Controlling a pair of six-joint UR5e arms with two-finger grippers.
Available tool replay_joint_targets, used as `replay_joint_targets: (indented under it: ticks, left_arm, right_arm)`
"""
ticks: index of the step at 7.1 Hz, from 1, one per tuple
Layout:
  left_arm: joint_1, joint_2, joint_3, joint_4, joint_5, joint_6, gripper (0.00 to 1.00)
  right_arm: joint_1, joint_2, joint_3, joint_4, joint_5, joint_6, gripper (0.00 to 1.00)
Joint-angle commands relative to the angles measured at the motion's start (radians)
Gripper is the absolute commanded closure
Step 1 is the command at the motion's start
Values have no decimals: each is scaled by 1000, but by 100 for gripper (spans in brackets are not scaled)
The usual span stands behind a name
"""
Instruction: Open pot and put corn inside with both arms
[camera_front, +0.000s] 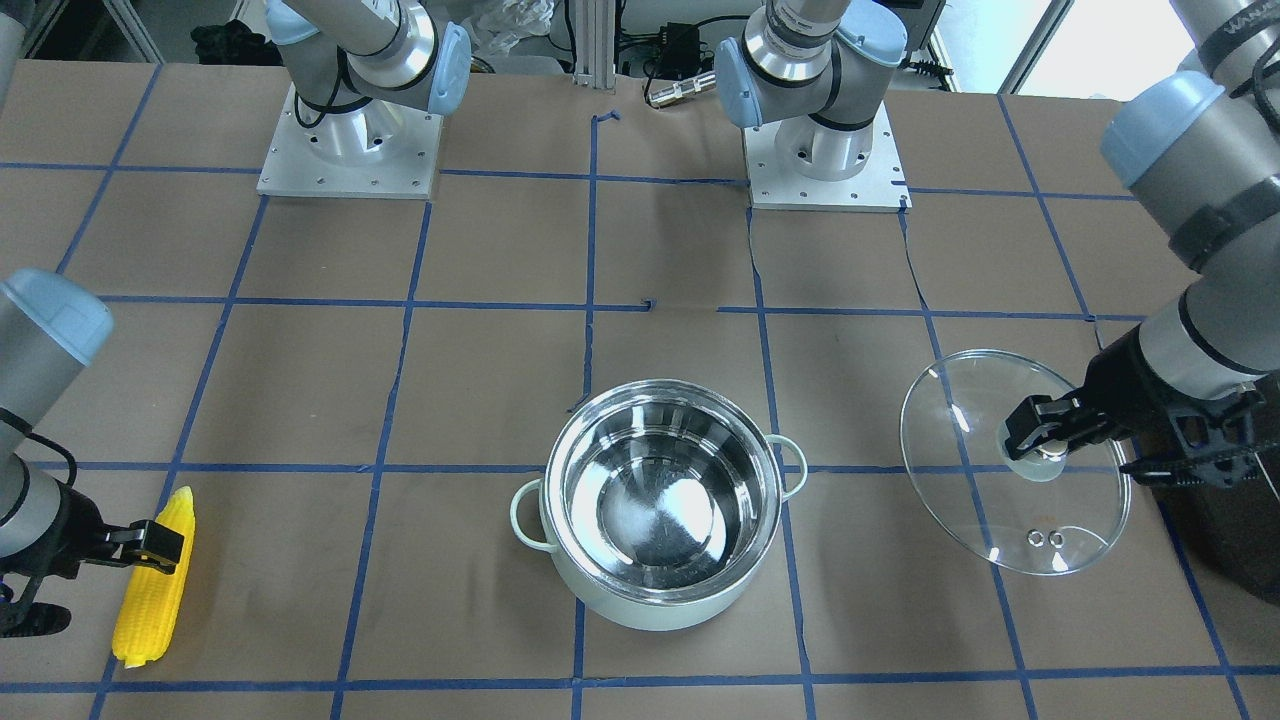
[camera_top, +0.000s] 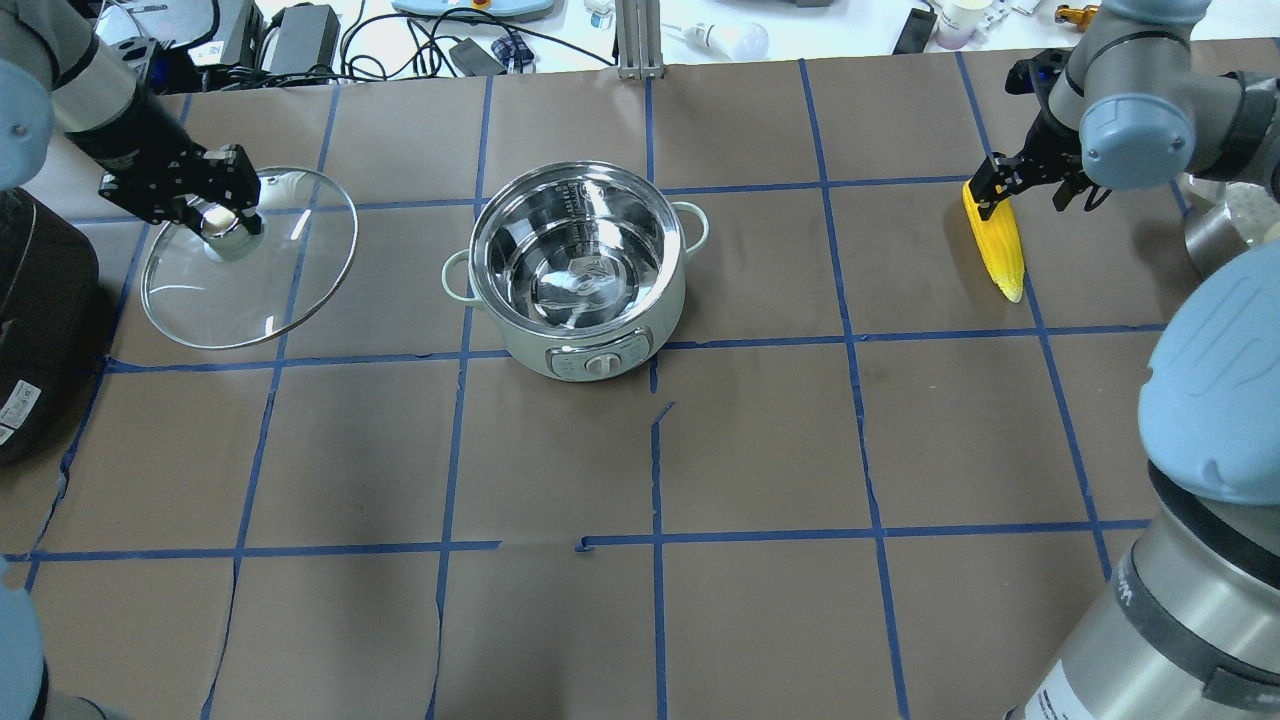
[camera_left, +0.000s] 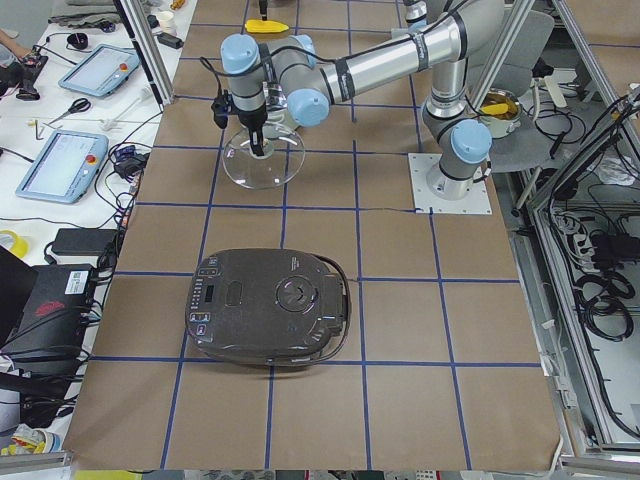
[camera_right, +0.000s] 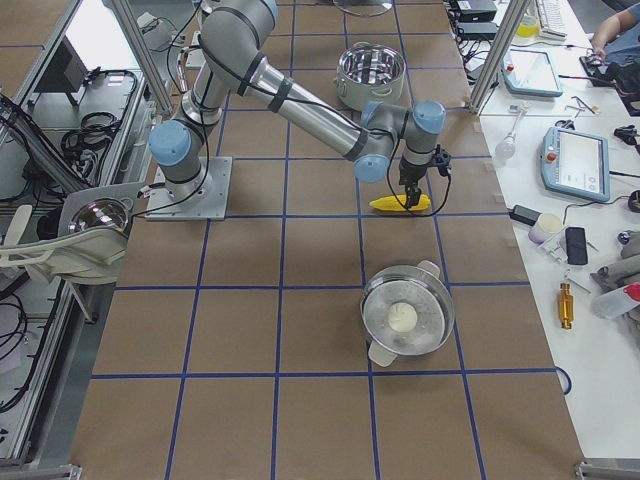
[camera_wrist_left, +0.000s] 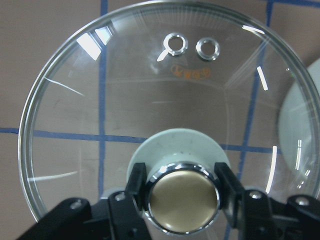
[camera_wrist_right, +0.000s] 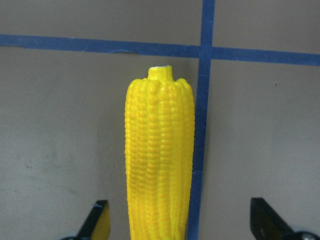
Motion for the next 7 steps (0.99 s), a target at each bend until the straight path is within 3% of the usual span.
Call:
replay_joint_targets:
  ticks: [1,2,3,4,6,7]
  left_arm:
    - [66,-50,-199,309,2,129,100]
    - [66,-67,-285,446,2,135,100]
    - [66,-71,-302,454,0,139,100]
    - [66,-71,-304,451,0,141,100]
    - [66,-74,-304,448,0,153,100]
    - [67,-78,-300,449,2,153,100]
  right_arm:
    - [-1,35,0,-16,22,47,0]
    - [-1,51,-3,-19,28,48,0]
    - [-1,56,2,-18,30,50,12]
    - [-1,61,5,-18,37,59,34]
    - [-1,61,-7,-18,38,88,93]
    - [-1,47,-14,-18,31,91,100]
